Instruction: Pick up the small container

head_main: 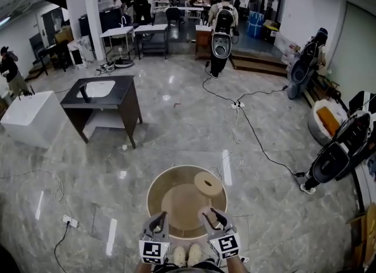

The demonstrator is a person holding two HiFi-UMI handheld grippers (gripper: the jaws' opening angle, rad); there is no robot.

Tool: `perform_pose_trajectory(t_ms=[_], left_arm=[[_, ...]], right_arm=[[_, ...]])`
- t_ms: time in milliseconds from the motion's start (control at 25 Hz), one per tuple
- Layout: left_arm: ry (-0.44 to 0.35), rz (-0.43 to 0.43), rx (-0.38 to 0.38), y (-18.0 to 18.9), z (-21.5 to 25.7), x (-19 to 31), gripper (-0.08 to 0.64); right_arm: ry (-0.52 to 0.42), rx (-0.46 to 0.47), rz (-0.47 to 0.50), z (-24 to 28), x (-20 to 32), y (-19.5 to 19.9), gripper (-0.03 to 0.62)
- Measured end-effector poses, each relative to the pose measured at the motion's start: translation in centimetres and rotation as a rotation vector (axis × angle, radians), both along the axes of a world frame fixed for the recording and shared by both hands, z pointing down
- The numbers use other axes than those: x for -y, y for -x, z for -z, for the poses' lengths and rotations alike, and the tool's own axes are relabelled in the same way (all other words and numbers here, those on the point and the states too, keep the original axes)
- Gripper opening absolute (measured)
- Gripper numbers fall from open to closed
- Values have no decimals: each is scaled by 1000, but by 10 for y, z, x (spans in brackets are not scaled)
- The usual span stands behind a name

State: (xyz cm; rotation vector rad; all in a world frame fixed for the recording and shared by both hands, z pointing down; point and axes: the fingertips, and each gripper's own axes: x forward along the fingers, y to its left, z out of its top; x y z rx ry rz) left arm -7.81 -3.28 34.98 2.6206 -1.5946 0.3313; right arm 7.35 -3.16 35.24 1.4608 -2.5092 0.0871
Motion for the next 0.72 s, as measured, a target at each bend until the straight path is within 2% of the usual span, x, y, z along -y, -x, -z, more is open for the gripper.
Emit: perform_pose_trajectory(t_ms=[720], left_arm=[[-11, 20, 5, 21, -1, -26, 18]], right_arm=[[-31, 6, 12, 2, -23, 19, 132]])
